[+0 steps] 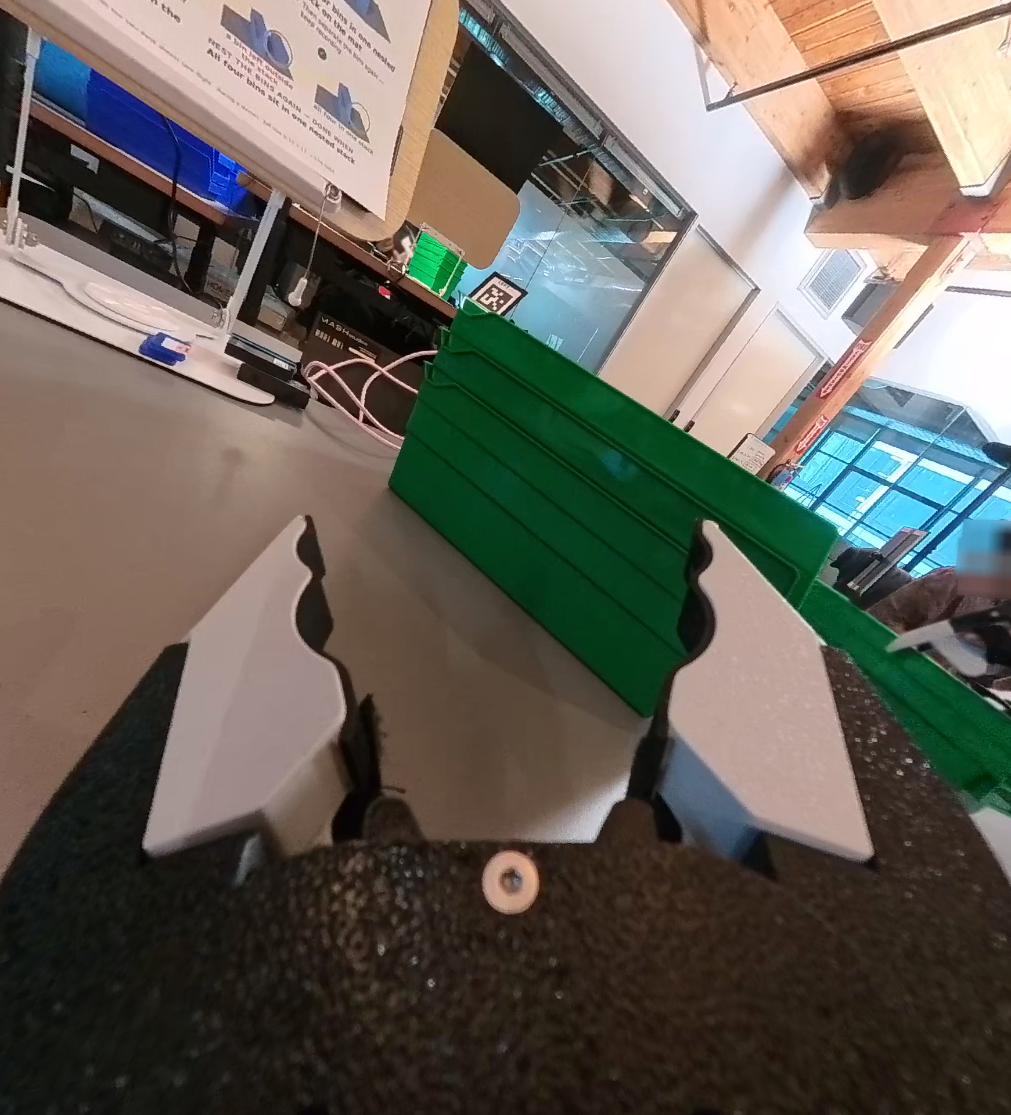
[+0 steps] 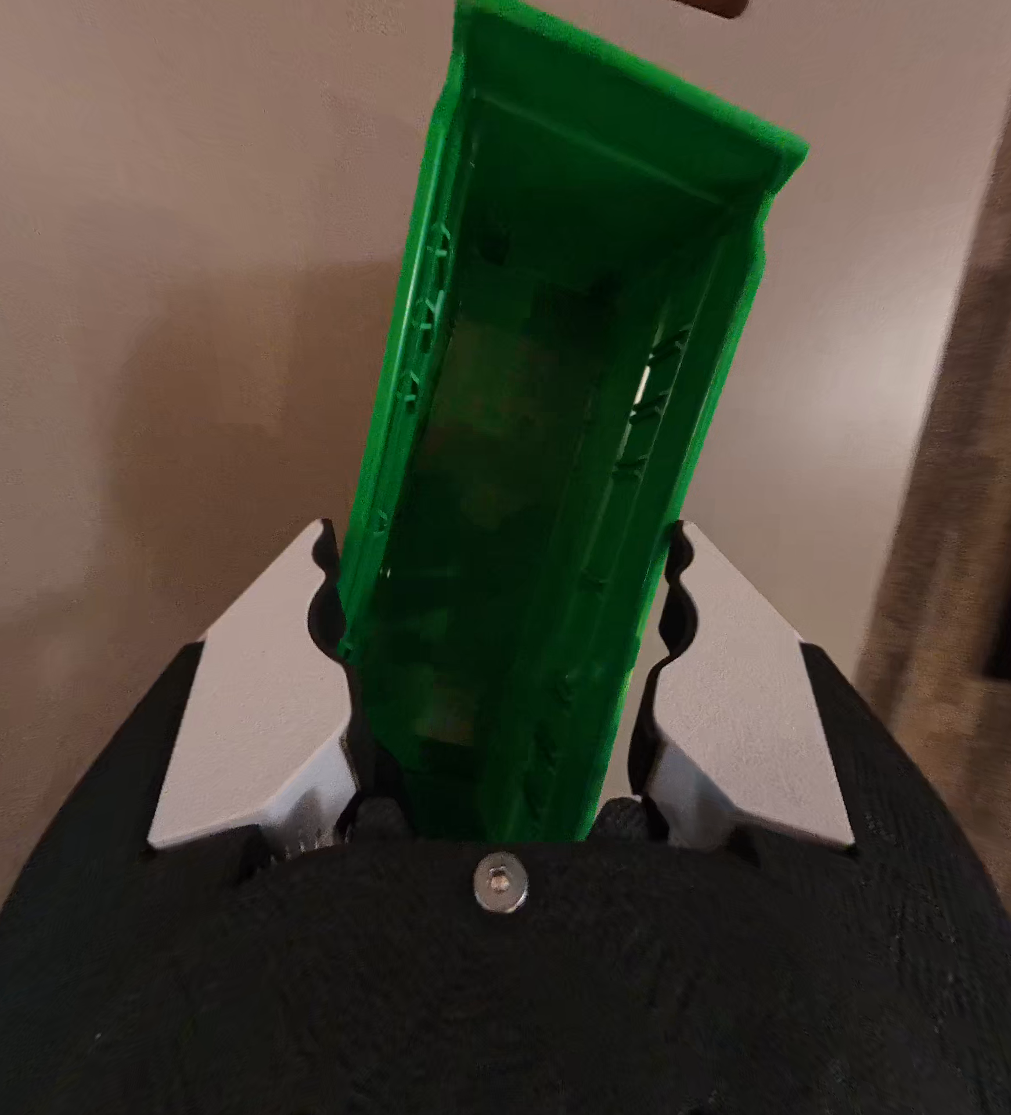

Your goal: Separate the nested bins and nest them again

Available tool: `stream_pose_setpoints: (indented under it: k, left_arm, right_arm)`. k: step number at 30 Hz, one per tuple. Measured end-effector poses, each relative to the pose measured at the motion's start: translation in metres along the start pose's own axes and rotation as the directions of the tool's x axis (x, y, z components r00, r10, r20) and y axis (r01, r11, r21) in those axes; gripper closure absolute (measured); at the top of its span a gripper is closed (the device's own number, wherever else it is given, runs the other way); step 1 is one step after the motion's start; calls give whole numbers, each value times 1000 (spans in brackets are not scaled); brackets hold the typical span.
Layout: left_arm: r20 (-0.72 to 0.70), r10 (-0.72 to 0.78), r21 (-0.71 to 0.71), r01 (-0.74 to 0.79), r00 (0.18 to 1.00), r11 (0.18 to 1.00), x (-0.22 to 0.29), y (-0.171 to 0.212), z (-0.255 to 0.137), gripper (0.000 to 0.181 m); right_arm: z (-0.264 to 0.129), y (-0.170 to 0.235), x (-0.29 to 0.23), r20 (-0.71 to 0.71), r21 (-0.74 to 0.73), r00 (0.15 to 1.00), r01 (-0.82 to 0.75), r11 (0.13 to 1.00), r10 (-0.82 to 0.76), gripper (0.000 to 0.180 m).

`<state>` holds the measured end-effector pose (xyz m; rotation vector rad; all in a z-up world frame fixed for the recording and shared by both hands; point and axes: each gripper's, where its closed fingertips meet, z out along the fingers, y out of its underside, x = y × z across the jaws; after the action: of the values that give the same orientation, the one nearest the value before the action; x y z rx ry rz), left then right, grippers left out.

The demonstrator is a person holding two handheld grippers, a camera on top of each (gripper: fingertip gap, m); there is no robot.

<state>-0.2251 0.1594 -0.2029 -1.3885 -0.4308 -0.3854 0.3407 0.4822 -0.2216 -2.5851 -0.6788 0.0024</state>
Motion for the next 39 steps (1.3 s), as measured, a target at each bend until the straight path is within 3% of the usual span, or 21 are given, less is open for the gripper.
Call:
stream_pose_setpoints:
  k: [3,6,8,10,12,14,16,17,20,22,27,29,33,39]
  left_arm:
    - [-1,-4,1,4,1000,1000,0,0,0,63]
    - [-2,-6,2,6,1000,1000,0,0,0,63]
    - [-1,-3,2,3,1000,1000,0,0,0,63]
    - [-1,0,-3,0,1000,1000,0,1,0,63]
    - [-3,0,-3,0,1000,1000,1,1,1,64]
    - [-6,-1,-8,1,1000,1000,1,2,2,64]
    - [-10,-6,-7,6,1000,1000,1,2,2,64]
    - [-12,-9,-5,9,1000,1000,1,1,2,64]
    - [-21,-20,-5,19,1000,1000,2,1,2,64]
    - [-25,-28,-5,28,999,1000,1,1,2,64]
    - [-34,-47,-2,47,998,999,1,1,1,63]
    - [-37,-53,3,53,998,999,1,0,1,63]
    - [-45,-76,14,76,996,997,0,-2,-1,62]
    - [-59,-125,22,127,990,992,-2,-4,-1,62]
  right_arm:
    - [1,0,12,-87,-23,995,55,998,-57,69]
    - [1,-3,22,-155,-23,988,-6,1000,3,57]
    - [-9,-16,23,-216,3,976,22,1000,-21,41]
    - [-25,-45,-4,-205,90,976,96,991,-76,37]
    - [-42,-80,-66,-85,207,986,157,966,-142,36]
    - [-62,-109,-164,189,327,957,149,933,-219,30]
    - [-97,-129,-271,519,384,818,38,923,-250,26]
    - [-109,-136,-312,588,393,761,26,919,-273,25]
    - [-101,-149,-390,475,439,753,246,864,-455,19]
    - [-82,-149,-428,399,394,741,393,831,-540,19]
    - [-54,-153,-487,336,287,710,548,786,-618,20]
    - [-43,-156,-492,327,216,719,574,790,-613,24]
    - [-33,-152,-498,388,77,728,586,807,-565,53]
    - [-36,-151,-497,397,9,727,608,794,-561,65]
